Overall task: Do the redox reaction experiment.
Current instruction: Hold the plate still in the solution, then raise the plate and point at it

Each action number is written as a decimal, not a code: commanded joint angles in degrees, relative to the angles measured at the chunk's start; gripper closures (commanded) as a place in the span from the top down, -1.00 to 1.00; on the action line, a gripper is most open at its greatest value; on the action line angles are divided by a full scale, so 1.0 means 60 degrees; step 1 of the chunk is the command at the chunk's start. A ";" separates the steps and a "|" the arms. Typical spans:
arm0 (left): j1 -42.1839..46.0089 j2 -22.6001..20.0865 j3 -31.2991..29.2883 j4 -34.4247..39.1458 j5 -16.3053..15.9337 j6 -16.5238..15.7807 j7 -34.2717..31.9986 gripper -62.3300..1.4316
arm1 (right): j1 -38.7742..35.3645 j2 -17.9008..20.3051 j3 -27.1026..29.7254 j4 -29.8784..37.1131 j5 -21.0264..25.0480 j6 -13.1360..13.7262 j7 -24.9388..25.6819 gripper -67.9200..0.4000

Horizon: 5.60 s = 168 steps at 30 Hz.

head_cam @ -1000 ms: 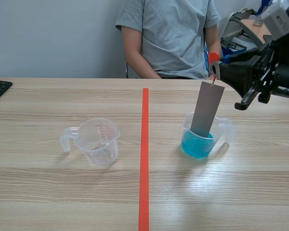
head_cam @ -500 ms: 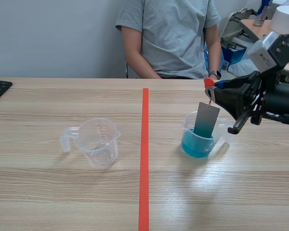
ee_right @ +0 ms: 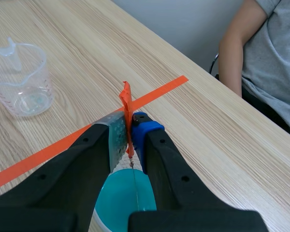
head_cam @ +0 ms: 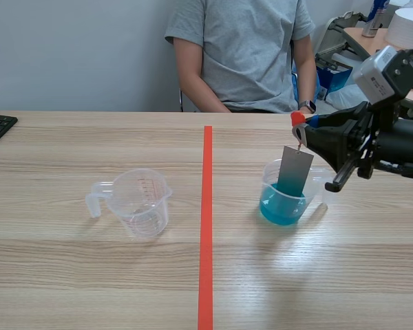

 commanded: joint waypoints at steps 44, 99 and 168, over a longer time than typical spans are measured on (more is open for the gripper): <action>0.0124 0.0073 0.0015 0.0073 -0.0022 -0.0018 -0.0098 -0.81 | 0.0131 0.0131 0.0011 0.0047 0.0051 0.0069 0.0004 -0.95; 0.0124 0.0073 0.0015 0.0073 -0.0022 -0.0018 -0.0098 -0.81 | 0.0127 0.1614 0.2087 0.3683 0.5340 0.0069 -0.3610 -0.95; -1.0619 -0.3803 0.5996 0.4222 -0.0368 -0.0597 0.1173 -0.81 | 0.0127 0.1606 0.2543 0.4189 0.5974 0.0069 -0.4626 -0.95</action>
